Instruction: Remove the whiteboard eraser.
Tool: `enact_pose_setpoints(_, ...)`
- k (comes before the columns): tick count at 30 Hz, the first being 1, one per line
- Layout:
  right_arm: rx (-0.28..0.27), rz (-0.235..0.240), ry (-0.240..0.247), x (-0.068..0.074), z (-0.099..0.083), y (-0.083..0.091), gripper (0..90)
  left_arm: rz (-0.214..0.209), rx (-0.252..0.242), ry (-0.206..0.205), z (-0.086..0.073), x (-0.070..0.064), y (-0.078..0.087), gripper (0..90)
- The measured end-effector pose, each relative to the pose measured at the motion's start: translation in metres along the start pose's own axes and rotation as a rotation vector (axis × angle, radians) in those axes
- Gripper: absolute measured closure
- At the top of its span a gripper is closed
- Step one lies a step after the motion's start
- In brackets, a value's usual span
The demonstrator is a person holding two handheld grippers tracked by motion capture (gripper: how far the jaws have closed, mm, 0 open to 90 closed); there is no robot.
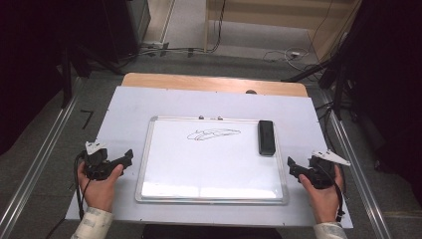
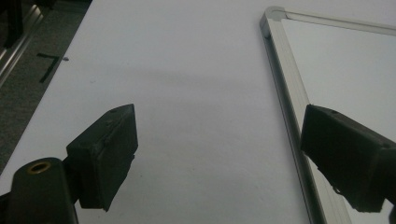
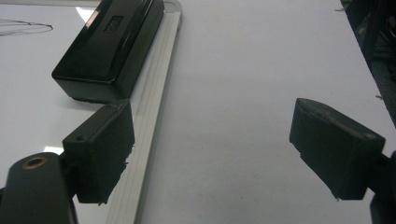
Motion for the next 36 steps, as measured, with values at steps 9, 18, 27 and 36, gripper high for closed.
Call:
enact_pose_setpoints(9,-0.004,0.016,0.011,0.014,0.012,-0.01,12.8,0.003,0.0,-0.008,0.0,0.0,0.0,12.4)
enact_pose_setpoints(18,-0.005,0.02,0.007,0.03,0.03,-0.029,13.7,0.001,0.002,-0.011,0.0,0.0,0.0,12.4)
enact_pose_setpoints(27,0.002,0.016,0.022,0.051,0.045,-0.053,15.4,0.002,-0.002,-0.006,0.0,0.001,0.0,12.4)
enact_pose_setpoints(36,0.008,0.001,0.023,0.067,0.055,-0.078,17.0,0.005,-0.004,-0.008,0.001,0.002,0.001,12.4)
Point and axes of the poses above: each handheld gripper's, and its own axes: y roughly backward along the jaws, z roughly out of its top, x roughly to its left, the point moved 6 cm from there along -y, roughly forward along the jaws, and after that the axes turned 1 degree about y, right-handed, at the moved point
